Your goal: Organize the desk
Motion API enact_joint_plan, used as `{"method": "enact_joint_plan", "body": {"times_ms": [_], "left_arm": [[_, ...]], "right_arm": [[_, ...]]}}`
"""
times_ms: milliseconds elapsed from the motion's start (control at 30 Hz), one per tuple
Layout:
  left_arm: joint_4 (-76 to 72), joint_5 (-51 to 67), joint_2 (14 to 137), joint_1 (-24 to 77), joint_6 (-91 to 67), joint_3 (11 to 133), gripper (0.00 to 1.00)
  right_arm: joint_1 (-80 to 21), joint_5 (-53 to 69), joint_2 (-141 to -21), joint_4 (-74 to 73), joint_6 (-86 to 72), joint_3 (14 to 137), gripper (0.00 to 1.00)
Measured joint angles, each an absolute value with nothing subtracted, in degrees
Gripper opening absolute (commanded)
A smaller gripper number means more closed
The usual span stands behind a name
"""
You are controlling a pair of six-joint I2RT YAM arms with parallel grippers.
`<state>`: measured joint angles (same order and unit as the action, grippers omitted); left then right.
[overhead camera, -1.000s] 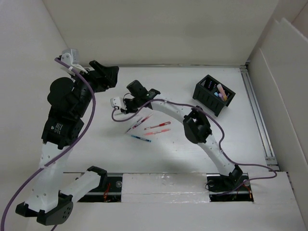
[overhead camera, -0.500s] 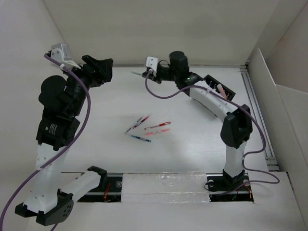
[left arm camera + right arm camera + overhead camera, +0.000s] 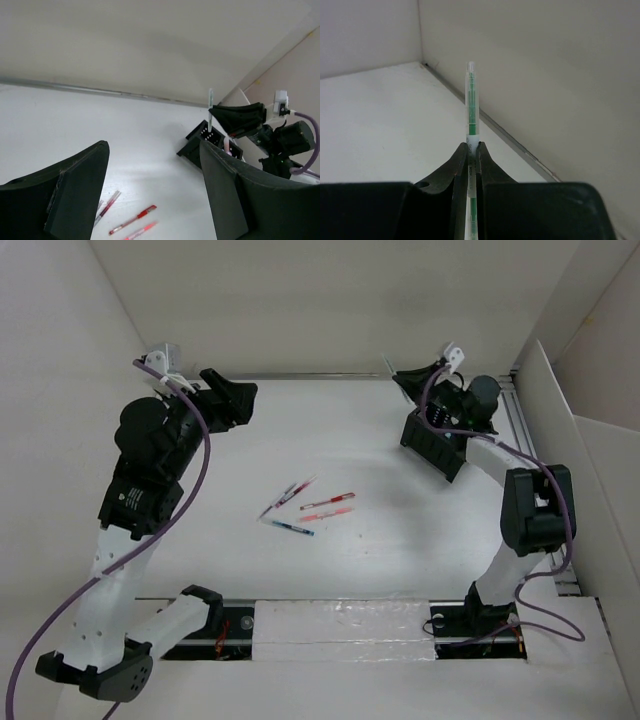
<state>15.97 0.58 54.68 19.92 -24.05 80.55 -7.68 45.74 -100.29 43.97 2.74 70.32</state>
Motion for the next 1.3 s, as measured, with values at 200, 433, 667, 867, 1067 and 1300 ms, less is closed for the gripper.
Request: {"method": "enact_joint_plan", "body": {"times_ms": [200,433,667,867,1067,1300], "left_arm": [[15.99,3.92,55.88,19.92,-24.05,78.41,0.70],[15.29,6.70,58.46,19.92,-24.05,77.47,0.70],[14.31,8.08,59.83,19.92,-24.05,75.18,0.71],[13.26,9.17,61.06,19.92,-24.08,74.59,0.71],[12.75,9.50,61.21,19.92,-24.14,74.56,0.71],[12.27,9.45,61.19,19.92,-24.32,73.71,0.71]], "right_arm": [[-0.47,46.50,-104.05,64.60,-15.27,63.09,0.00],[4.03,47.07,-105.30,70.91,-21.04,60.93,0.00],[8.19,47.44,-105.47,72.55,-21.21,58.48,0.00],[10.02,47.46,-107.39,72.86,-20.49,58.35,0.00],[9.78,47.94,-109.93,72.40,-18.59,59.61,0.06],[9.67,47.99,-110.37,71.79,-16.78,59.61,0.31]]}}
